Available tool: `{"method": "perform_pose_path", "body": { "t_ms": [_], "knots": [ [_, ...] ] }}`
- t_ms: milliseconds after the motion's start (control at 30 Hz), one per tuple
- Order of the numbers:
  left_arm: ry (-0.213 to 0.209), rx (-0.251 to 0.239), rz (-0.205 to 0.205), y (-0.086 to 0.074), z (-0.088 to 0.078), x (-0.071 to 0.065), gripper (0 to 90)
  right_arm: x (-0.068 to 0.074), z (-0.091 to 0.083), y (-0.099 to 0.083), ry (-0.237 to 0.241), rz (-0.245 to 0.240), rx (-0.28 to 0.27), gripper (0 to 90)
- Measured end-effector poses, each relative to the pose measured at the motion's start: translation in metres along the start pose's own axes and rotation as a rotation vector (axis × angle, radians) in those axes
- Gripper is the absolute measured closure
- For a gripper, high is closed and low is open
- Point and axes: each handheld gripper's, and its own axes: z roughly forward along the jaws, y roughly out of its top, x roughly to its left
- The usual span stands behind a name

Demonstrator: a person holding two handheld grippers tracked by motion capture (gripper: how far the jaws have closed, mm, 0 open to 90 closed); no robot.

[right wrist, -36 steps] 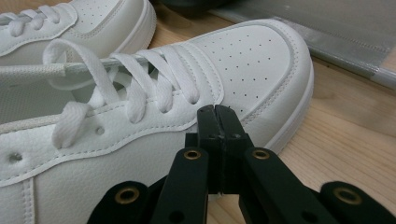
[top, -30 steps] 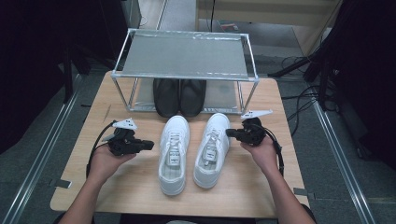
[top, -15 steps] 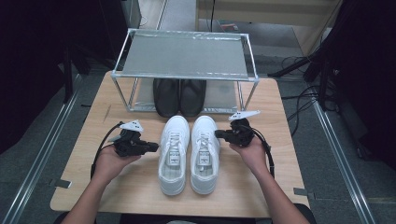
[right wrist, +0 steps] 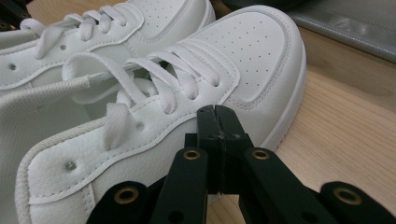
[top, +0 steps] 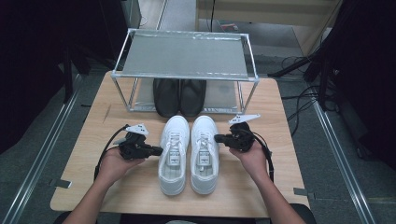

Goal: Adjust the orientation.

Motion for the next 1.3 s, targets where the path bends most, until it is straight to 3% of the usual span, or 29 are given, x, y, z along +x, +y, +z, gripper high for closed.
{"method": "perform_pose_path", "body": {
  "t_ms": [133, 233, 333, 533, 633, 767, 1067, 1300],
  "knots": [
    [0.000, 0.002, 0.004, 0.001, 0.001, -0.002, 89.6, 0.000, 0.003, 0.001, 0.007, -0.001, -0.002, 90.0],
    [-0.049, 0.004, 0.009, 0.001, 0.006, -0.006, 89.2, 0.000, 0.005, 0.002, 0.010, -0.003, -0.001, 90.0],
    [-0.016, 0.019, 0.033, 0.002, 0.007, -0.012, 89.3, 0.000, 0.004, 0.002, 0.000, -0.009, -0.005, 90.0],
    [0.001, 0.017, 0.030, 0.002, 0.008, -0.015, 90.0, -0.002, 0.004, 0.003, 0.007, -0.009, -0.003, 90.0],
    [-0.008, 0.015, 0.029, 0.002, 0.009, -0.018, 90.0, -0.002, 0.004, 0.003, 0.000, -0.008, -0.006, 90.0],
    [-0.028, 0.024, 0.060, 0.004, 0.015, -0.026, 90.0, -0.006, 0.003, 0.003, -0.019, 0.002, -0.016, 90.0],
    [-0.077, 0.024, 0.121, 0.011, 0.036, -0.055, 90.0, -0.021, 0.002, 0.005, -0.071, 0.043, -0.053, 90.0],
    [-0.112, 0.028, 0.124, 0.011, 0.036, -0.054, 89.0, -0.024, 0.001, 0.004, -0.089, 0.052, -0.074, 88.6]
  ]
}}
